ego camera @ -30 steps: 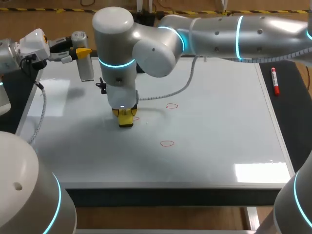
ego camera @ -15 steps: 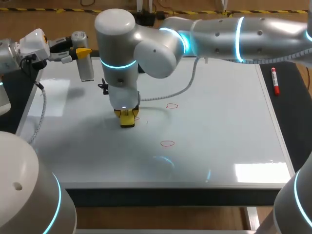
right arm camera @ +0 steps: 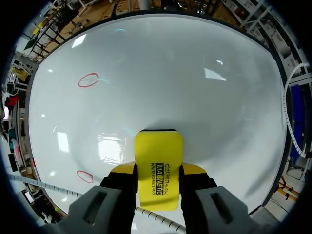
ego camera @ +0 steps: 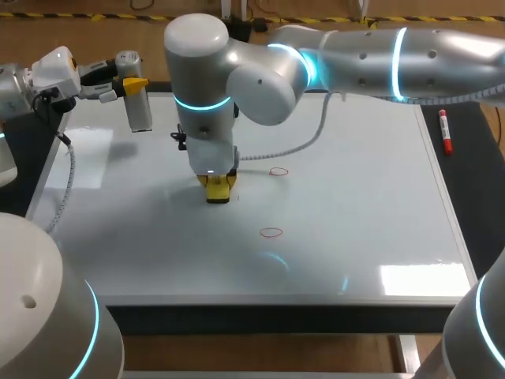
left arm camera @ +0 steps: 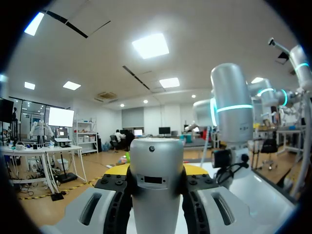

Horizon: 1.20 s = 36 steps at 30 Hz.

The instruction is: Pick up the inspection probe, press it on each red-marked spot on the whiteboard one by one, put down the probe, pick up the eraser, and wipe off all the red marks.

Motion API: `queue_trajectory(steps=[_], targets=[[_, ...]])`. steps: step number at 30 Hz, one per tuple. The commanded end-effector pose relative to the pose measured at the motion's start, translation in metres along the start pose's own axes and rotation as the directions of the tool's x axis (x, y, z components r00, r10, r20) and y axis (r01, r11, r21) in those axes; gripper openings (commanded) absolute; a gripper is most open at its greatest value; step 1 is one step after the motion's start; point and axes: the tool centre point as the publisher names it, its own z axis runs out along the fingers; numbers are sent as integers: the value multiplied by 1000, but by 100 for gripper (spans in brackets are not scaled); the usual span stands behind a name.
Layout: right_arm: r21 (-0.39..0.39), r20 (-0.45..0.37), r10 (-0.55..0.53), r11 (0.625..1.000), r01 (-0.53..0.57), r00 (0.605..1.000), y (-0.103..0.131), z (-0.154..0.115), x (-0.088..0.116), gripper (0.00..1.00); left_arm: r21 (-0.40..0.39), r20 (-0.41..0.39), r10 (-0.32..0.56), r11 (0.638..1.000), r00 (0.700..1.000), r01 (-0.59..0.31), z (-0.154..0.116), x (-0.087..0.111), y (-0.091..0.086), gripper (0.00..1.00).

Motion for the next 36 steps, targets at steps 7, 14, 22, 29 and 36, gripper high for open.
queue_trajectory(steps=[7, 14, 22, 29, 36], targets=[[11, 3, 25, 1000, -25, 1000, -4, 4, 27, 0, -1, 1, 1, 1000, 1000, -1, 0, 1, -1, 0], [22, 6, 36, 999, -36, 999, -6, -4, 32, 0, -1, 1, 1, 1000, 1000, -1, 0, 1, -1, 0], [37, 31, 17, 999, -18, 999, -23, -43, 55, 0, -1, 1, 1, 1000, 1000, -1, 0, 1, -1, 0], [60, 27, 77, 995, -78, 997, -51, -56, 101, 0, -1, 1, 1, 1000, 1000, -1, 0, 1, -1, 0], [52, 21, 193, 980, -194, 981, -74, -56, 163, 0, -1, 1, 1, 1000, 1000, -1, 0, 1, -1, 0]])
